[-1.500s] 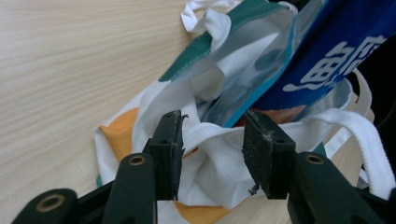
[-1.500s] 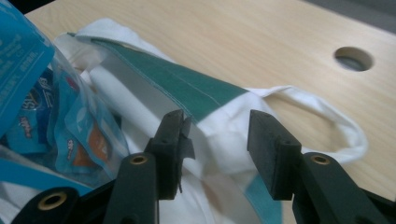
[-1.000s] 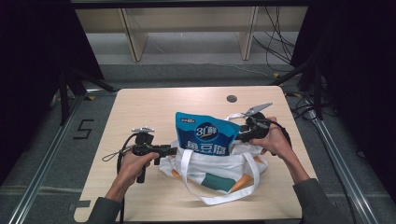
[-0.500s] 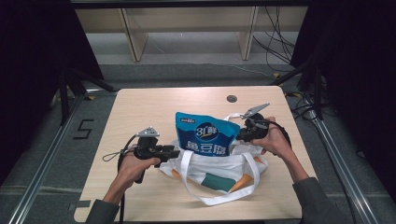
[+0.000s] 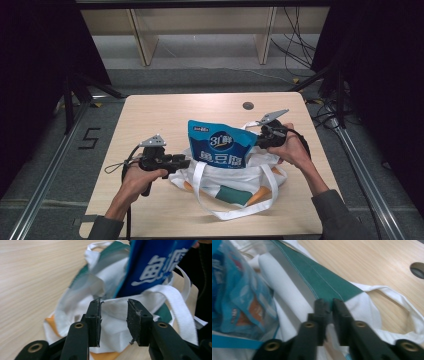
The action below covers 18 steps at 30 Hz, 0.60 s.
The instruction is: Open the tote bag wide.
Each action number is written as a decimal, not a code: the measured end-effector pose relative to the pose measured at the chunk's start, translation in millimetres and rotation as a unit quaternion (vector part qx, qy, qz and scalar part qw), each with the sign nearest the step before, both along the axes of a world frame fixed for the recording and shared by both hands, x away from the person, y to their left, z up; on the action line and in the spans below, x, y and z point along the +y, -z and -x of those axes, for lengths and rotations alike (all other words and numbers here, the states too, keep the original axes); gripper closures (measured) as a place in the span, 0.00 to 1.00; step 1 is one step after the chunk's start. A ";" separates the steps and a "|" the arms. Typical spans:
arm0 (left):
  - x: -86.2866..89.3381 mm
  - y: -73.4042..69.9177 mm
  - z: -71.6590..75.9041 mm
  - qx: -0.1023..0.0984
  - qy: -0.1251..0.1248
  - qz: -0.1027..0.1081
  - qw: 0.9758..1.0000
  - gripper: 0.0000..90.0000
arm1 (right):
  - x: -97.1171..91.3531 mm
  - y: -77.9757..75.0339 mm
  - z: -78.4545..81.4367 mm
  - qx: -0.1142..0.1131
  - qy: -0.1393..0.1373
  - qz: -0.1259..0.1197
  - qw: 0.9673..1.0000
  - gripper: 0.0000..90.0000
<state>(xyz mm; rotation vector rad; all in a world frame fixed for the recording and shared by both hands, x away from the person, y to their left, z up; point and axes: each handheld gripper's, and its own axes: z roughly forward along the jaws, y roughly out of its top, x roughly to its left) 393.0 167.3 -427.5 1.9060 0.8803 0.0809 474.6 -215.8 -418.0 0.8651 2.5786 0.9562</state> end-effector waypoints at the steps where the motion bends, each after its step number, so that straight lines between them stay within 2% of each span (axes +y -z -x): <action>1: 1.8 0.5 -2.8 0.006 -0.005 0.002 1.000 0.70 | 3.1 -0.1 2.3 0.013 -0.007 -0.006 1.000 0.78; 2: 3.5 1.2 -5.5 0.010 -0.014 0.003 1.000 0.70 | 7.3 0.5 5.0 0.025 -0.011 -0.021 0.999 0.73; 3: 5.0 2.1 -8.5 0.017 -0.021 0.005 1.000 0.70 | 9.2 1.4 5.1 0.019 -0.014 -0.014 1.000 0.70; 4: 6.4 3.4 -11.5 0.020 -0.023 0.006 1.000 0.70 | 11.5 2.2 6.2 0.022 -0.014 -0.010 1.000 0.67; 5: 6.2 4.4 -13.7 0.025 -0.027 0.014 0.999 0.70 | 13.0 2.3 4.5 0.017 -0.016 -0.001 1.000 0.67; 6: 6.3 4.7 -15.5 0.023 -0.033 0.011 0.999 0.70 | 14.9 3.9 4.2 0.018 -0.005 0.002 1.000 0.69; 9: 5.3 4.6 -22.1 0.031 -0.039 0.007 0.999 0.70 | 14.6 4.0 -4.9 -0.020 -0.004 0.033 0.999 0.76; 10: 4.7 4.4 -25.1 0.034 -0.042 0.002 0.999 0.70 | 18.5 3.7 -4.0 -0.018 0.012 0.012 1.000 0.76; 11: 3.4 4.8 -27.9 0.036 -0.046 -0.002 0.998 0.71 | 19.0 0.8 -5.2 -0.024 0.014 0.024 0.999 0.77; 12: 1.5 5.4 -30.5 0.039 -0.044 0.000 0.998 0.71 | 20.5 -0.9 -6.7 -0.037 0.014 0.029 0.999 0.77; 14: -4.1 6.0 -32.2 0.041 -0.035 -0.007 0.999 0.75 | 26.7 -1.0 -7.7 -0.047 0.022 0.031 0.998 0.78; 15: -7.7 6.9 -31.2 0.047 -0.022 -0.013 0.999 0.79 | 28.8 -0.9 -8.9 -0.043 0.015 0.041 0.998 0.81; 16: -8.9 7.9 -30.8 0.049 -0.015 -0.023 0.998 0.84 | 31.0 1.2 -10.6 -0.050 0.016 0.054 0.997 0.88; 17: -9.5 8.9 -30.5 0.052 -0.012 -0.029 0.998 0.86 | 31.2 1.9 -12.7 -0.048 0.014 0.061 0.997 0.92; 18: -9.9 10.5 -30.5 0.052 -0.011 -0.030 0.998 0.88 | 31.2 2.5 -13.7 -0.045 0.017 0.056 0.997 0.94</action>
